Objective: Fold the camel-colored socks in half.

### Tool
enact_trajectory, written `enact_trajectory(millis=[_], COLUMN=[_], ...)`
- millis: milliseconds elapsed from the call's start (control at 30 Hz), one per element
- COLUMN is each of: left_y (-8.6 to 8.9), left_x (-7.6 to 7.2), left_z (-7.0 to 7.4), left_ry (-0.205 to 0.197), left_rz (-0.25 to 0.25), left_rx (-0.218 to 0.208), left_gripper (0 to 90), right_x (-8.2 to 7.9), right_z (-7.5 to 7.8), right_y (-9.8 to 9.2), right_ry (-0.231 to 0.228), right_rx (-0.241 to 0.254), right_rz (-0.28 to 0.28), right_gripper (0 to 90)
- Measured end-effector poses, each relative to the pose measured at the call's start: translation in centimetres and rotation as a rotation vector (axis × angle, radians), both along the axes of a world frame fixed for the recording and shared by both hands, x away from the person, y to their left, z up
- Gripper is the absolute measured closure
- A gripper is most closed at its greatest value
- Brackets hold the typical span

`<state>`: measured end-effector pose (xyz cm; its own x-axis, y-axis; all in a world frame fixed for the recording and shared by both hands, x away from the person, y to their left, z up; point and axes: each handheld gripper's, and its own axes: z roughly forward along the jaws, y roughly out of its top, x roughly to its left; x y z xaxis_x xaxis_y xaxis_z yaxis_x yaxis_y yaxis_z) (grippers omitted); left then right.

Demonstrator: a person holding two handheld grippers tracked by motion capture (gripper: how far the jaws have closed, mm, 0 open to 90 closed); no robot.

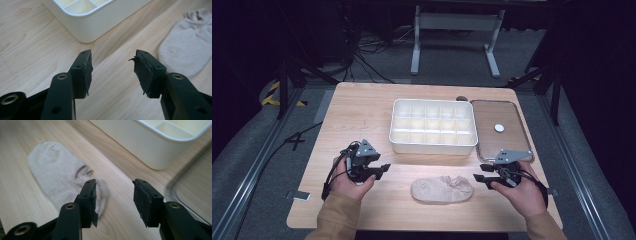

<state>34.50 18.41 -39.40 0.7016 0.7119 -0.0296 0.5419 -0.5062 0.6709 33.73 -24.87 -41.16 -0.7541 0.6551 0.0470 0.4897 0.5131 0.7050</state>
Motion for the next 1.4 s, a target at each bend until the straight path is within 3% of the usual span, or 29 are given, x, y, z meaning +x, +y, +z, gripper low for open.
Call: enact_trajectory(millis=[67,267,500,633,833,867,967,1067,1167,1267,1300,1333,1400], left_y=[0.3,0.6,-0.3,-1.1,-2.0,-2.5,-4.4,-5.3,-5.4,-5.6,-5.6,-5.9,-6.3], left_x=[0.2,-0.1,-0.5,-0.4,-0.2,0.2,0.6,0.6,0.5,0.3,0.3,0.2,0.0], left_z=[0.8,1.5,1.8,2.7,3.5,3.4,3.0,2.3,2.0,1.9,1.9,1.9,1.9], left_ry=[0.003,0.009,0.046,0.129,0.181,0.207,0.233,0.250,0.255,0.247,0.247,0.249,0.246], left_rz=[0.014,0.022,-0.039,-0.004,-0.023,-0.016,-0.027,-0.035,-0.023,-0.054,-0.054,-0.065,-0.091], left_rx=[0.031,0.034,0.039,0.046,0.038,0.043,0.129,0.154,0.132,0.076,0.076,0.044,0.041], left_gripper=[48.8,47.4,47.1,50.1,51.0,52.1,51.6,51.6,51.9,52.0,52.1,52.4,52.5], right_x=[0.3,0.2,0.1,0.1,0.2,0.2,0.3,0.3,0.4,0.4,0.4,0.3,0.2], right_z=[0.6,1.1,0.7,0.4,0.2,0.2,0.3,0.3,0.2,0.1,0.1,0.2,0.2], right_y=[-0.3,-0.1,0.1,0.1,-0.2,-0.1,0.3,0.6,0.9,1.0,1.0,1.1,1.2], right_ry=[-0.005,-0.008,0.014,0.041,0.100,0.100,0.102,0.107,0.112,0.110,0.110,0.111,0.111], right_rx=[-0.039,-0.024,-0.006,0.021,0.054,0.060,0.057,0.058,0.063,0.067,0.067,0.072,0.076], right_rz=[-0.036,-0.028,-0.018,-0.005,-0.034,-0.032,-0.026,-0.013,-0.005,-0.004,-0.004,-0.004,-0.002], right_gripper=[57.9,59.9,60.3,64.4,69.4,69.3,68.9,68.9,68.5,67.6,67.6,67.1,66.5])
